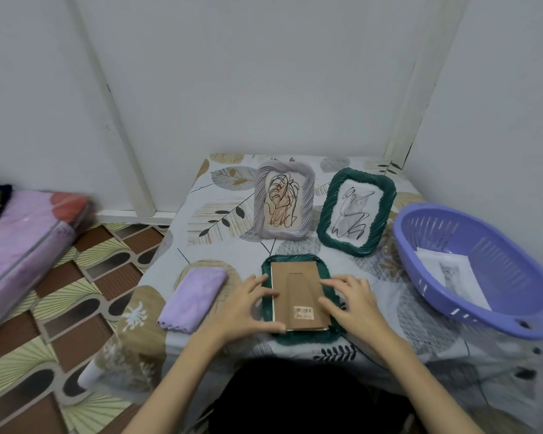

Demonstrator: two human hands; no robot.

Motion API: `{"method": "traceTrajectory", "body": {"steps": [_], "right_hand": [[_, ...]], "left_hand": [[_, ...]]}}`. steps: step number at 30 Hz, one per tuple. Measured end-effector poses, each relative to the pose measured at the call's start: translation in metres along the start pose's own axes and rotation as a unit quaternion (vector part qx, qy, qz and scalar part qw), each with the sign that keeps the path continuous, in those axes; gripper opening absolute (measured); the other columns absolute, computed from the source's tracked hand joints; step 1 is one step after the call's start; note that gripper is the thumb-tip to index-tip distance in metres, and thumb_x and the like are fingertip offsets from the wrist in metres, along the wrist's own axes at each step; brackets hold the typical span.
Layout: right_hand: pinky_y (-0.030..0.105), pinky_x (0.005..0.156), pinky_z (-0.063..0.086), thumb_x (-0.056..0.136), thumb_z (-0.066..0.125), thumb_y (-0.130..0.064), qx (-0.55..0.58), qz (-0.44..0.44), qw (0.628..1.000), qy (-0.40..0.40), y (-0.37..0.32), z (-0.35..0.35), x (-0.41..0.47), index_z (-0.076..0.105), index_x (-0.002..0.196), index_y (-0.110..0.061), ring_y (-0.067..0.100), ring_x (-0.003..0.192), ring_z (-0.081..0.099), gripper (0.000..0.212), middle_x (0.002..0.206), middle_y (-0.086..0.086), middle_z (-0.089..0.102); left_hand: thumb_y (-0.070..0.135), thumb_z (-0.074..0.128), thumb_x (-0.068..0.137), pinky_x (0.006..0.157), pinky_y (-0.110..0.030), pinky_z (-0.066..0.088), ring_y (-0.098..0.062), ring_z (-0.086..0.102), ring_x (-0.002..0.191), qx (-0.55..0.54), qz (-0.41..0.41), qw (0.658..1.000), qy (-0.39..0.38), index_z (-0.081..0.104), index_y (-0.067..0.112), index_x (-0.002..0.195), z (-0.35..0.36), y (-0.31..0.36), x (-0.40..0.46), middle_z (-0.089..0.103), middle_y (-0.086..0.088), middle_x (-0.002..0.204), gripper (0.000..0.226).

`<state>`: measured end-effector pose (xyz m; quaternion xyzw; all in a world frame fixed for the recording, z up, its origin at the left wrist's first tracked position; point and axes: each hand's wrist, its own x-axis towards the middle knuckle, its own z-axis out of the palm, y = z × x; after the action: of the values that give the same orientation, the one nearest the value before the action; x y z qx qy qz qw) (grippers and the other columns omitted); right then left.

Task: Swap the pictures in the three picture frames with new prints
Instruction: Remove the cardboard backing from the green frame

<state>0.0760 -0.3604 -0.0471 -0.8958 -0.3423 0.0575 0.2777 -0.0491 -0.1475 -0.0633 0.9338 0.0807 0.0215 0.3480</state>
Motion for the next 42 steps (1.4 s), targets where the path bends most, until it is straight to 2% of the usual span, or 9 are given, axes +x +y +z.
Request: {"method": "traceTrajectory", "body": {"steps": [2,5,16,22,26,30,32,37,42], "right_hand": [[0.031,0.092,0.03,0.049,0.035,-0.093,-0.003,-0.021,1.0,-0.02,0.002,-0.006,-0.021,0.055,0.12,-0.039,0.009,0.108,0.031,0.091,0.115,-0.017,0.04],[0.028,0.089,0.024,0.034,0.026,-0.099,-0.044,-0.037,0.997,-0.049,0.009,-0.005,-0.039,0.058,0.115,-0.043,0.01,0.115,0.029,0.103,0.122,-0.019,0.038],[0.031,0.093,0.025,0.075,0.069,-0.045,-0.051,-0.015,0.998,-0.023,0.01,0.001,-0.04,0.063,0.106,-0.033,0.017,0.124,0.033,0.034,0.138,-0.013,0.041],[0.03,0.09,0.023,0.077,0.069,-0.04,-0.042,-0.006,0.999,-0.03,0.009,0.004,-0.041,0.064,0.103,-0.035,0.015,0.123,0.033,0.027,0.139,-0.012,0.038],[0.028,0.085,0.02,0.078,0.067,-0.04,-0.052,-0.011,0.998,-0.028,0.011,0.005,-0.042,0.064,0.101,-0.037,0.015,0.122,0.034,0.024,0.14,-0.011,0.038],[0.031,0.088,0.023,0.077,0.067,-0.042,-0.042,-0.012,0.999,-0.033,0.011,0.006,-0.042,0.057,0.096,-0.042,0.018,0.122,0.036,0.021,0.14,-0.008,0.04],[0.032,0.088,0.022,0.074,0.063,-0.049,-0.043,-0.009,0.998,-0.044,0.011,0.004,-0.042,0.051,0.1,-0.044,0.018,0.123,0.035,0.029,0.14,-0.008,0.04],[0.033,0.093,0.022,0.05,0.025,-0.089,-0.017,0.066,0.998,-0.015,-0.006,-0.007,-0.037,0.058,0.104,-0.044,0.011,0.123,0.03,0.078,0.133,-0.016,0.043],[0.044,0.096,0.024,0.049,0.012,-0.09,-0.167,0.098,0.981,0.024,-0.055,0.011,-0.024,0.058,0.116,-0.025,0.023,0.125,0.027,0.104,0.14,0.001,0.036]], "left_hand": [[0.087,0.053,0.042,0.114,-0.028,0.013,-0.003,0.013,0.137,-0.002,0.028,1.0,0.001,0.053,0.034,0.121,0.003,-0.001,-0.011,0.024,0.015,0.147,0.096],[0.084,0.056,0.046,0.111,-0.023,0.019,-0.003,0.024,0.133,-0.018,0.055,0.998,0.03,0.065,0.027,0.106,0.008,-0.001,-0.019,0.037,0.012,0.14,0.083],[0.024,0.082,0.065,0.101,-0.014,0.026,-0.005,0.036,0.127,-0.067,0.028,0.995,0.064,0.071,0.012,0.09,0.018,0.012,-0.017,0.055,0.007,0.123,0.03],[0.019,0.082,0.065,0.097,-0.009,0.025,-0.005,0.039,0.123,-0.082,0.016,0.995,0.056,0.073,0.014,0.084,0.018,0.015,-0.017,0.054,0.006,0.118,0.021],[0.019,0.081,0.066,0.094,0.001,0.023,-0.004,0.039,0.122,-0.09,0.019,0.994,0.063,0.066,0.041,0.06,0.021,0.012,-0.017,0.055,0.005,0.118,0.027],[0.024,0.081,0.065,0.102,-0.016,0.028,-0.002,0.038,0.123,-0.096,0.019,0.994,0.054,0.061,0.057,0.059,0.02,0.013,-0.016,0.054,0.008,0.119,0.039],[0.043,0.079,0.062,0.103,-0.015,0.03,0.006,0.039,0.118,-0.092,0.021,0.995,0.039,0.065,0.049,0.068,0.02,0.012,-0.018,0.053,0.009,0.119,0.017],[0.082,0.058,0.052,0.098,-0.002,0.026,0.009,0.043,0.119,-0.112,0.019,0.989,0.09,0.05,0.032,0.117,0.015,0.008,-0.016,0.05,0.012,0.129,0.082],[0.094,0.045,0.04,0.114,-0.026,0.016,-0.003,0.012,0.138,-0.018,0.004,0.999,0.042,0.029,0.025,0.141,0.008,-0.001,-0.005,0.027,0.017,0.144,0.123]]}}
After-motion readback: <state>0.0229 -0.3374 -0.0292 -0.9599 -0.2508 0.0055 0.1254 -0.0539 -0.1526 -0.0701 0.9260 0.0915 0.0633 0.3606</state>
